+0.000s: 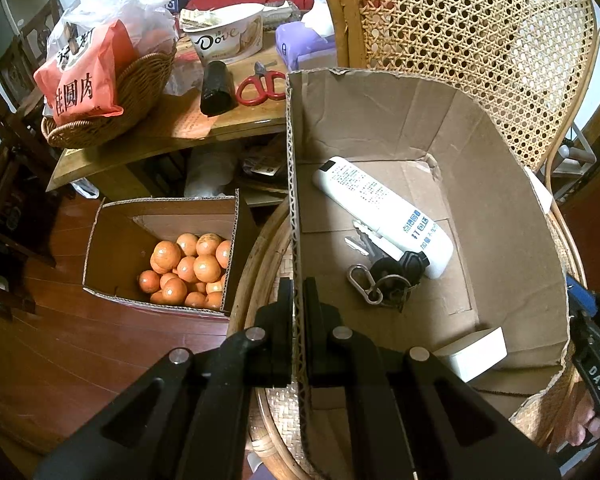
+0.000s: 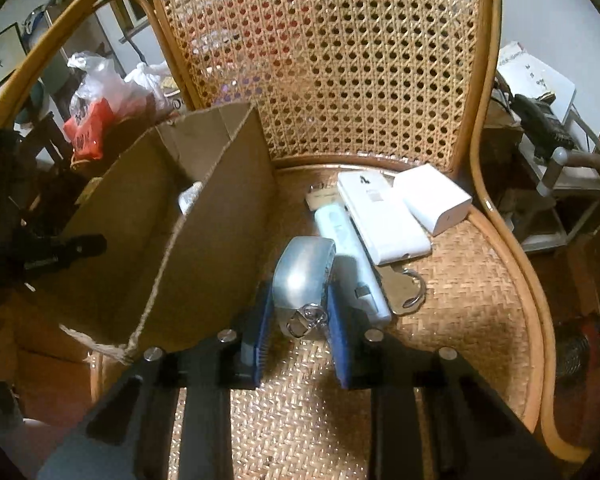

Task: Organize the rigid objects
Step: 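Lift the silver keychain case with the right gripper and drop it into the box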

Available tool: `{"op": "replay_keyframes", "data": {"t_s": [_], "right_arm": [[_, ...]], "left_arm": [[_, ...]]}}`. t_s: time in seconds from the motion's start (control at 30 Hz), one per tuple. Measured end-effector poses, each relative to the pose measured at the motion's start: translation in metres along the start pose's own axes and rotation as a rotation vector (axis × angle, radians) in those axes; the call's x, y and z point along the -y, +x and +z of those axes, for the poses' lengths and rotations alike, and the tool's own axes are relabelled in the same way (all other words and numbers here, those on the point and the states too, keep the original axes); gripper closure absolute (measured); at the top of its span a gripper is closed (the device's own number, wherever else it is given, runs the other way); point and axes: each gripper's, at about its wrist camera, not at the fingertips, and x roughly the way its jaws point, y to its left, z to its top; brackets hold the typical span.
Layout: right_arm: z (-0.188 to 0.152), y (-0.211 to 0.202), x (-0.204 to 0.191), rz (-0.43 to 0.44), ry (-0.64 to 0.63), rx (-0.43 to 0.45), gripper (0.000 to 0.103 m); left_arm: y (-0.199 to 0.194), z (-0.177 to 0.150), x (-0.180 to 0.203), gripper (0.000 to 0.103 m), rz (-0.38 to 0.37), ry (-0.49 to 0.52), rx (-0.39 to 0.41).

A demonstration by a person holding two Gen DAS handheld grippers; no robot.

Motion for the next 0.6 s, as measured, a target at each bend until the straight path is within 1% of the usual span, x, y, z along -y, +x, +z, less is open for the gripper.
{"op": "replay_keyframes", "data": {"t_s": [0.13, 0.27, 0.3, 0.43, 0.53, 0.6], "right_arm": [[0.004, -0.015, -0.002, 0.018, 0.013, 0.044, 0.075], [0.013, -0.036, -0.007, 0.044, 0.028, 0.120, 0.075], [0.015, -0.044, -0.010, 0.058, 0.038, 0.150, 0.075], [0.024, -0.062, -0.019, 0.148, 0.076, 0.216, 0.075], [0.027, -0.069, -0.032, 0.190, 0.069, 0.245, 0.075], [0.027, -0.069, -0.043, 0.210, 0.055, 0.250, 0.075]], "left_arm": [[-0.001, 0.000, 0.000, 0.099, -0.004, -0.005, 0.001], [-0.002, 0.000, 0.000, 0.099, -0.004, -0.006, 0.004], [-0.002, 0.000, 0.000, 0.099, -0.005, -0.006, 0.004], [-0.003, 0.000, 0.001, 0.100, -0.007, -0.002, 0.003], [-0.004, 0.000, 0.002, 0.100, 0.001, 0.007, 0.007], [-0.004, -0.001, 0.003, 0.100, 0.003, 0.008, 0.009]]}}
